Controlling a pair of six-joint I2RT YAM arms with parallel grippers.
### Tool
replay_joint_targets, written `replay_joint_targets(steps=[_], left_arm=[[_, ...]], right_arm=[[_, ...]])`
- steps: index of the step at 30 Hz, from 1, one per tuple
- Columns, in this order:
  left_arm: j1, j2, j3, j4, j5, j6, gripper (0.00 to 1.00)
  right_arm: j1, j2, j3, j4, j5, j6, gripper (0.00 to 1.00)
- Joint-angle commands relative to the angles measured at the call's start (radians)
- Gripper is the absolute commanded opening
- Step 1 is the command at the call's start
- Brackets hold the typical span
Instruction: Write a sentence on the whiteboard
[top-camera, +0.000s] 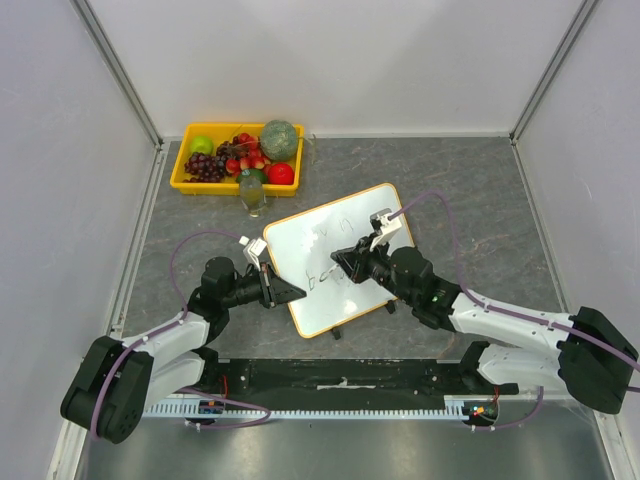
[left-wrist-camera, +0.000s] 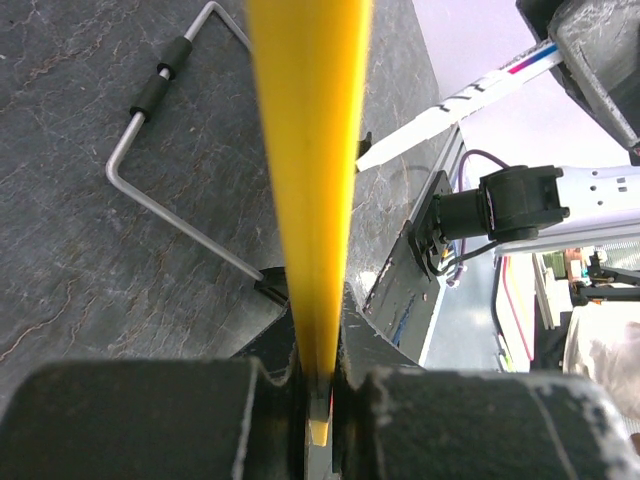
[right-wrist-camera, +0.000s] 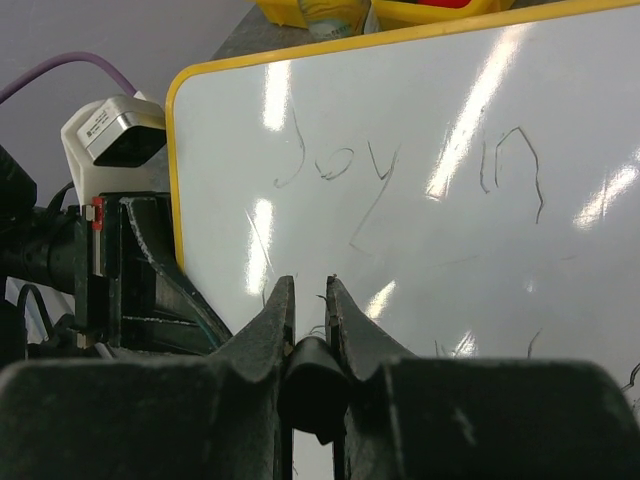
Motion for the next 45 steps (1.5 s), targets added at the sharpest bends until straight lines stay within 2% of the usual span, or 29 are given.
replay_joint_targets(steps=[1, 12, 23, 36, 45], left_arm=[[0.005, 0.026, -0.019, -0.123, -0.1, 0.097, 0.02], [0.005, 0.026, -0.019, -0.123, -0.098, 0.097, 0.02], [0.005, 0.026, -0.019, -0.123, -0.098, 0.097, 0.02], [0.006, 0.026, -0.019, -0.123, -0.098, 0.097, 0.02], [0.005, 0.025, -0.02, -0.123, -0.095, 0.097, 0.02]], right_arm=[[-0.003, 0.024, -0.053, -0.083, 0.007, -0.026, 0.0], [-0.003, -0.025, -0.096, -0.114, 0.099, -0.034, 0.0], [-0.006, -0.047, -0.047, -0.149, 0.168, -0.063, 0.0], [-0.037, -0.156, -0.001, -0.117, 0.113, -0.031, 0.0], [-0.052, -0.133, 0.041, -0.097, 0.078, -0.032, 0.0]])
